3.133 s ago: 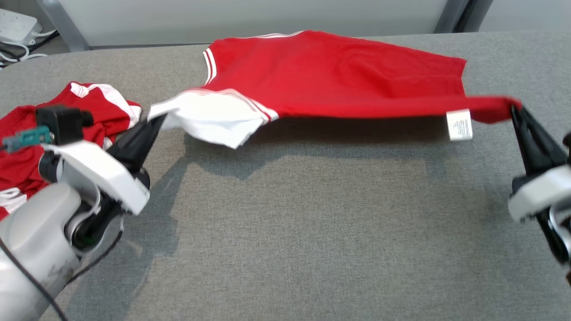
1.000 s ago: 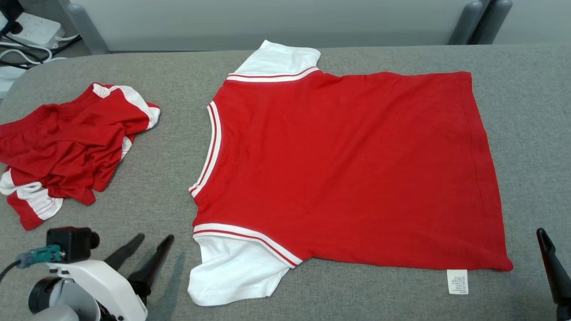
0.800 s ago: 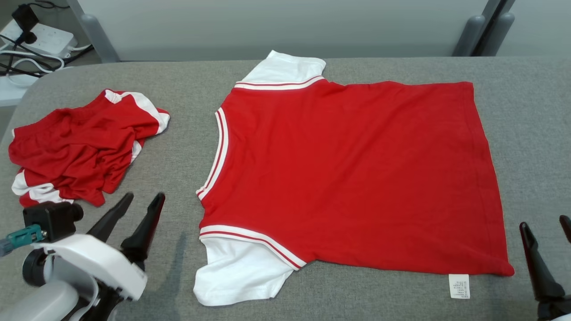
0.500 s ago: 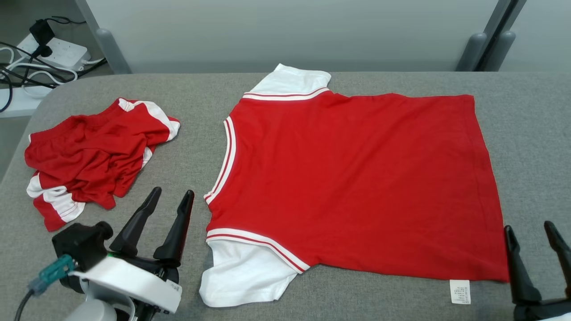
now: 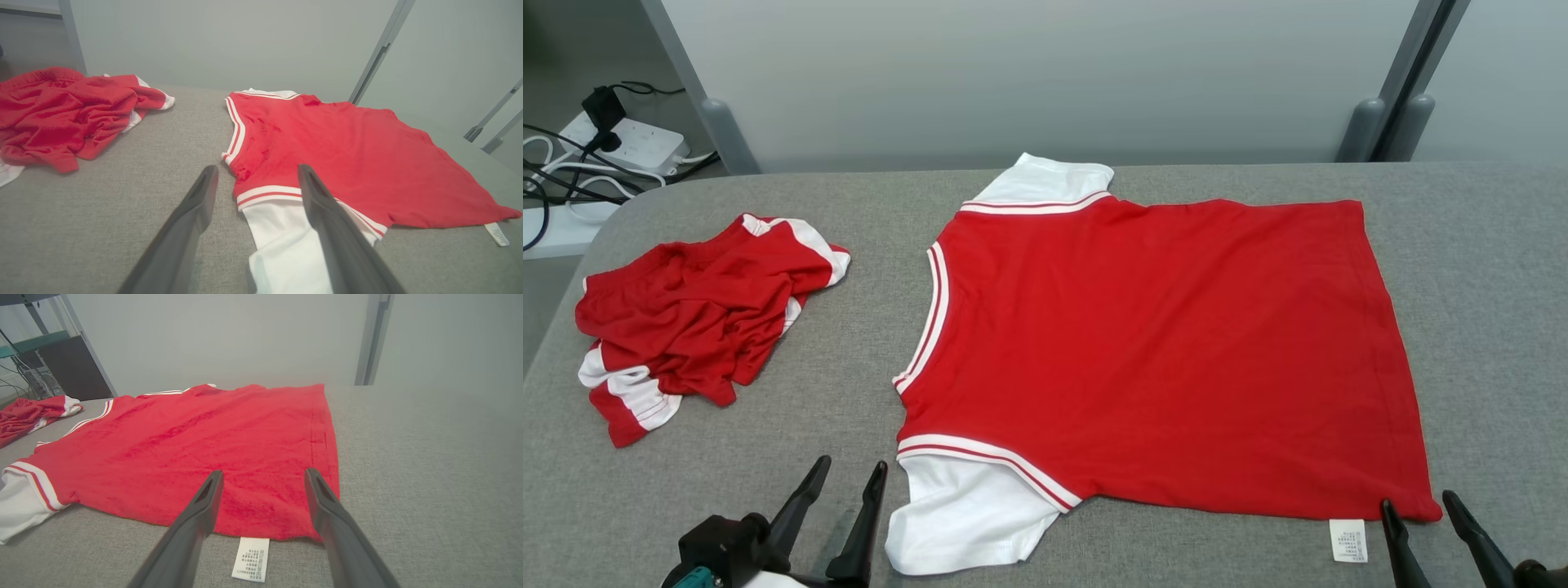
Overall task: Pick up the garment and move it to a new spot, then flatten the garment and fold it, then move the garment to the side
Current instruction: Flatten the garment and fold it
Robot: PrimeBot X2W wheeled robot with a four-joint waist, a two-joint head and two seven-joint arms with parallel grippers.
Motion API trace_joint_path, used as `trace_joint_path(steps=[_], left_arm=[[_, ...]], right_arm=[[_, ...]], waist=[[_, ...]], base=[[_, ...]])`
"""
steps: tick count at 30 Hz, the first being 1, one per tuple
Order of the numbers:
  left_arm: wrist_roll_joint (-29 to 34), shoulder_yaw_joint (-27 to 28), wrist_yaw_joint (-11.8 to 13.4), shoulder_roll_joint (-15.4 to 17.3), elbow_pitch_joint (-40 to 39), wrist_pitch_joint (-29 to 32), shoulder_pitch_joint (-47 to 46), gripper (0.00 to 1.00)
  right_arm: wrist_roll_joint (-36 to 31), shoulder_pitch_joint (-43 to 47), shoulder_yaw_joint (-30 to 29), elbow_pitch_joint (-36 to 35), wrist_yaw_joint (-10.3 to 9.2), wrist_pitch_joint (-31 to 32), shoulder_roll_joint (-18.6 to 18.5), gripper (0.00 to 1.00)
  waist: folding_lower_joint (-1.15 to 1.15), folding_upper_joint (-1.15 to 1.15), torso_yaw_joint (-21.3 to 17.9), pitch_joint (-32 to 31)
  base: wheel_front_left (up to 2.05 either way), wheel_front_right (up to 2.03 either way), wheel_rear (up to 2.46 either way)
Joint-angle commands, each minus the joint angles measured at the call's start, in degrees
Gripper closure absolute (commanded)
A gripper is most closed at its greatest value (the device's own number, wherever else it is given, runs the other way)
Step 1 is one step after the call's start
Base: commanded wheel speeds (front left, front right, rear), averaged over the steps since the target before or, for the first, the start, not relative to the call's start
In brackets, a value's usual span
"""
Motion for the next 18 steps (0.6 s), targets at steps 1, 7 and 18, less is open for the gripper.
trace_joint_path(steps=[1, 7, 18], left_arm=[[0.71, 2.41, -0.43, 0.86, -0.59, -0.51, -2.19, 0.0], [1.47, 1.7, -0.29, 0.42, 1.95, -0.5, -2.33, 0.0], [1.17, 0.4, -0.09, 1.09, 0.72, 2.15, -1.98, 0.0]], right_arm=[[0.57, -0.92, 1.3, -0.72, 0.0, -0.77, -2.02, 0.0], [3.05, -0.61, 2.85, 2.23, 0.0, -0.77, -3.94, 0.0], [4.08, -0.93, 3.94, 3.95, 0.0, -0.77, -4.61, 0.0]], waist=[[0.0, 0.0, -0.06, -0.25], [0.0, 0.0, -0.05, -1.26], [0.0, 0.0, 0.28, -1.49]], base=[[0.0, 0.0, 0.0], [0.0, 0.0, 0.0], [0.0, 0.0, 0.0]])
